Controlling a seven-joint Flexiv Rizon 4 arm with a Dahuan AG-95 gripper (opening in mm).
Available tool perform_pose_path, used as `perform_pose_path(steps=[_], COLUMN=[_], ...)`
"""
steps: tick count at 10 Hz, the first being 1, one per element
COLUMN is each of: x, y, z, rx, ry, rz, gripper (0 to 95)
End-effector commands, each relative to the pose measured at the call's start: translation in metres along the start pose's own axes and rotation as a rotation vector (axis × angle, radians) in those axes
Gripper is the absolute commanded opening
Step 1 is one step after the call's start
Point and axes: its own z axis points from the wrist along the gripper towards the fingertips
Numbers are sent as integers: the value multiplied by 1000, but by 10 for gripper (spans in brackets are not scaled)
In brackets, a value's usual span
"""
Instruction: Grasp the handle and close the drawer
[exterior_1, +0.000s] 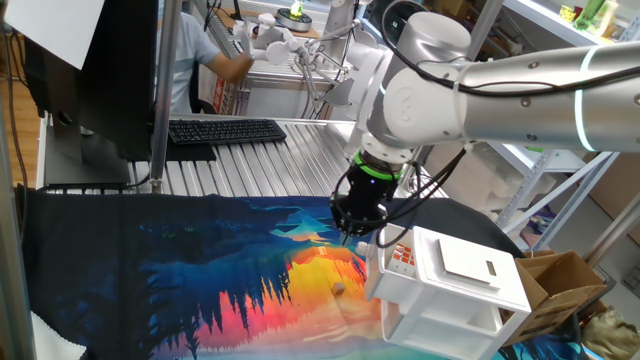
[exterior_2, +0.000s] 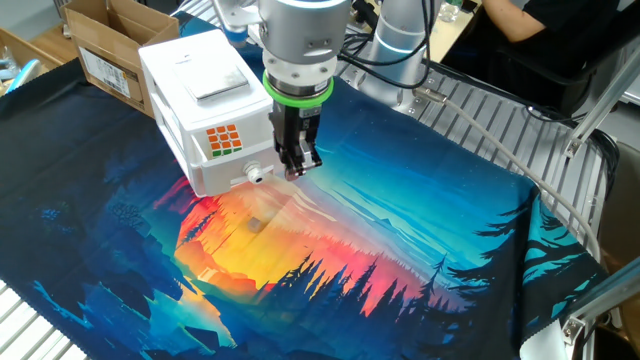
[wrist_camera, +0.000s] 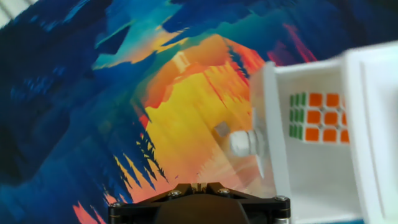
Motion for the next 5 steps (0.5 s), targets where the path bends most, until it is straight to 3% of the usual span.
perform_pose_path(steps=[1, 3, 5], x=[-1, -2, -2], y=[2, 3, 4], z=[4, 5, 6], rx=[6, 8, 15], ry=[-17, -32, -18], rz=[-192, -304, -411], gripper=[0, 0, 0])
